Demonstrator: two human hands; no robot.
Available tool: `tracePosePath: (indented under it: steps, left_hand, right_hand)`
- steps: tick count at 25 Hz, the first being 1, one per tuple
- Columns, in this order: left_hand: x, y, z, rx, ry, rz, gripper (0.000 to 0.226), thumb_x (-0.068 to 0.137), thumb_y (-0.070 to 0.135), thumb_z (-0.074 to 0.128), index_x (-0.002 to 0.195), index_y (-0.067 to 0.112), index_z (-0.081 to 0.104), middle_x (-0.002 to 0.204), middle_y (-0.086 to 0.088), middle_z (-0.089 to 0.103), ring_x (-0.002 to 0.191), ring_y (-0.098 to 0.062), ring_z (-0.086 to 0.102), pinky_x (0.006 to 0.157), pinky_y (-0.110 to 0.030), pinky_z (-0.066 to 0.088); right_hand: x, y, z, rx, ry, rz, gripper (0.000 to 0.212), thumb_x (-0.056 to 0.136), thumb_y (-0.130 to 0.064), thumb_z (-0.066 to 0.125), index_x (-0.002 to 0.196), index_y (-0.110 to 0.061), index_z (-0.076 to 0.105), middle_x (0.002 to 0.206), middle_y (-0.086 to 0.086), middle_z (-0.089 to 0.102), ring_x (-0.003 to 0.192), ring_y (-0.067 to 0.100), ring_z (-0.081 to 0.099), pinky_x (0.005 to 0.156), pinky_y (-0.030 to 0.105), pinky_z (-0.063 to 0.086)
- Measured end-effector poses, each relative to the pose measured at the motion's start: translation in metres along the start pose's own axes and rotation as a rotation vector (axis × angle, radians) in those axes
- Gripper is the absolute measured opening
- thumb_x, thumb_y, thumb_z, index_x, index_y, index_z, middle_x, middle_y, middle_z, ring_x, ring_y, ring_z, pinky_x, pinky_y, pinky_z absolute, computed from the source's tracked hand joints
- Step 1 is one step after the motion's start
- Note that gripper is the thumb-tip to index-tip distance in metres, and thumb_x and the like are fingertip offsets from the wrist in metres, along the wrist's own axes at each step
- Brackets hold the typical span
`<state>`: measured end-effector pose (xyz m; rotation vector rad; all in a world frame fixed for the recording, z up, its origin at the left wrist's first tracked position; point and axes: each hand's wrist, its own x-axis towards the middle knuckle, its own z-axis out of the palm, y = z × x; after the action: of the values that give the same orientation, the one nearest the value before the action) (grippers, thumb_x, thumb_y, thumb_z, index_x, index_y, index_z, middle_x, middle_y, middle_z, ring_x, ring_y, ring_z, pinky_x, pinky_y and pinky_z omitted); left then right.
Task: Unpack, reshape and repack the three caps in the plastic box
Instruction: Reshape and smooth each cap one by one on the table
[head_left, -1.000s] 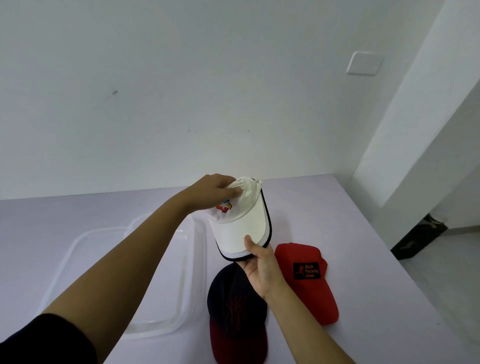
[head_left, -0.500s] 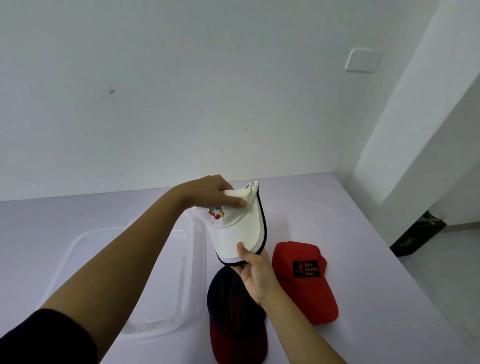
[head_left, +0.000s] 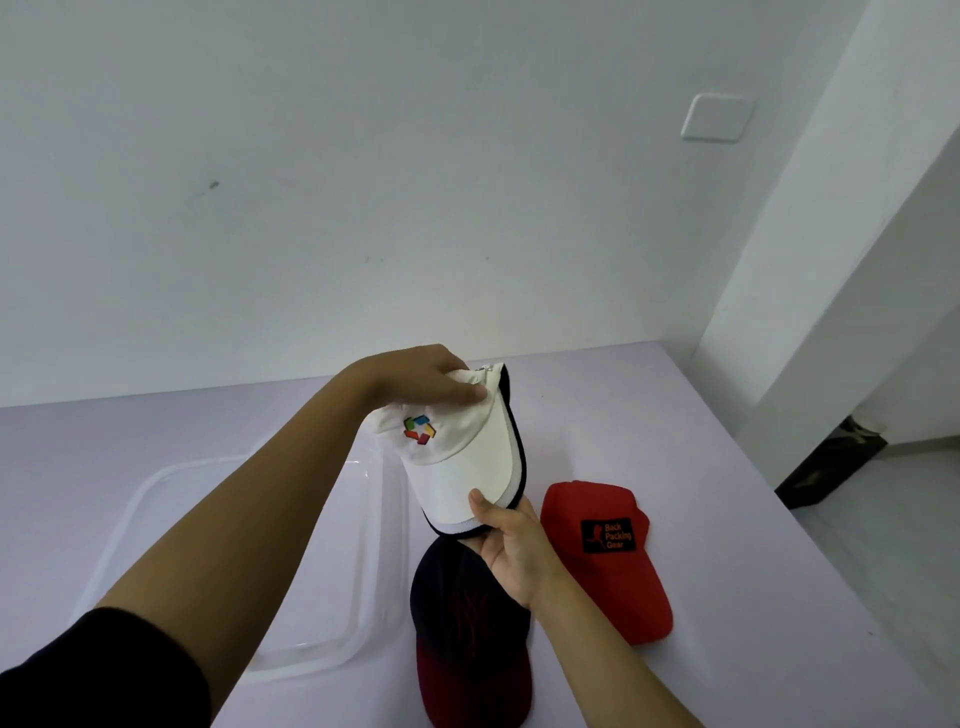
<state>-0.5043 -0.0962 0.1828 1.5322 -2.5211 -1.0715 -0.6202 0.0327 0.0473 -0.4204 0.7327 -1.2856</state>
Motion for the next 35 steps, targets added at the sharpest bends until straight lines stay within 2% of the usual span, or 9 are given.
tracePosePath:
  steps: [5,7,9,10,14,20,26,31,35]
  left_hand:
    - [-0.004,0.005,0.003,-0.074,-0.006,0.016,0.035,0.089,0.056,0.048,0.088,0.026,0.067,0.084,0.005,0.069,0.079,-0.013,0.066,0.070,-0.025,0.050]
    - [0.003,0.000,0.010,-0.126,0.339,0.032,0.050,0.087,0.063,0.042,0.093,0.021,0.069,0.093,0.000,0.069,0.088,-0.019,0.063,0.077,-0.032,0.049]
    - [0.007,-0.016,0.018,-0.457,0.701,-0.052,0.049,0.090,0.057,0.041,0.098,0.016,0.066,0.106,-0.004,0.069,0.094,-0.022,0.063,0.087,-0.038,0.048]
    - [0.010,-0.026,0.027,-0.681,0.716,-0.151,0.042,0.093,0.050,0.042,0.103,0.015,0.063,0.112,-0.006,0.067,0.094,-0.023,0.062,0.088,-0.039,0.049]
    - [0.010,-0.044,0.092,-1.388,0.115,-0.336,0.042,0.095,0.037,0.050,0.122,0.005,0.053,0.116,-0.014,0.062,0.102,-0.029,0.062,0.084,-0.042,0.054]
    - [0.024,-0.065,0.115,-1.838,0.165,-0.176,0.035,0.095,0.009,0.044,0.129,0.001,0.050,0.125,-0.019,0.061,0.108,-0.032,0.061,0.080,-0.046,0.058]
    - [0.059,-0.099,0.130,-1.863,0.244,-0.435,0.035,0.096,0.005,0.043,0.129,-0.004,0.047,0.126,-0.020,0.058,0.109,-0.034,0.059,0.091,-0.049,0.050]
    - [0.096,-0.126,0.154,-1.698,0.329,-0.688,0.031,0.098,0.005,0.039,0.127,-0.006,0.044,0.119,-0.019,0.055,0.105,-0.033,0.055,0.094,-0.048,0.046]
    - [0.109,-0.139,0.181,-1.167,0.282,-0.665,0.039,0.100,0.020,0.032,0.131,-0.002,0.041,0.122,-0.014,0.056,0.103,-0.028,0.055,0.090,-0.041,0.047]
  right_hand:
    - [0.000,0.001,-0.003,0.115,-0.033,0.032,0.046,0.074,-0.006,0.068,0.119,-0.013,0.058,0.116,0.009,0.069,0.106,0.026,0.065,0.078,0.035,0.058]
    - [0.001,-0.001,-0.006,0.237,0.013,0.009,0.055,0.069,-0.011,0.075,0.121,-0.009,0.056,0.116,0.011,0.069,0.103,0.026,0.067,0.076,0.036,0.059]
    - [0.004,-0.004,-0.010,0.390,0.074,-0.042,0.042,0.075,-0.012,0.066,0.116,-0.007,0.058,0.108,0.012,0.071,0.096,0.025,0.070,0.076,0.038,0.060]
    - [0.006,-0.007,-0.012,0.452,0.100,-0.075,0.035,0.078,-0.012,0.060,0.113,-0.008,0.060,0.104,0.012,0.073,0.092,0.024,0.071,0.075,0.038,0.060]
    - [0.017,-0.014,-0.013,0.492,0.157,-0.061,0.033,0.080,-0.011,0.057,0.113,-0.006,0.059,0.102,0.013,0.073,0.091,0.025,0.071,0.072,0.037,0.060]
    - [0.034,-0.015,-0.022,0.261,0.203,0.066,0.049,0.074,-0.016,0.064,0.121,-0.008,0.055,0.112,0.013,0.069,0.099,0.026,0.068,0.071,0.033,0.060]
    - [0.099,-0.022,-0.056,-0.017,0.351,0.125,0.042,0.087,-0.006,0.058,0.128,-0.004,0.048,0.118,0.014,0.062,0.103,0.025,0.061,0.069,0.033,0.060]
    - [0.155,0.006,-0.082,-0.215,0.544,0.257,0.043,0.090,-0.002,0.054,0.132,0.001,0.043,0.129,0.021,0.055,0.111,0.032,0.056,0.094,0.046,0.049]
    - [0.164,0.030,-0.098,-0.508,0.626,0.299,0.042,0.092,-0.014,0.054,0.131,-0.003,0.043,0.129,0.016,0.056,0.109,0.029,0.057,0.095,0.040,0.048]
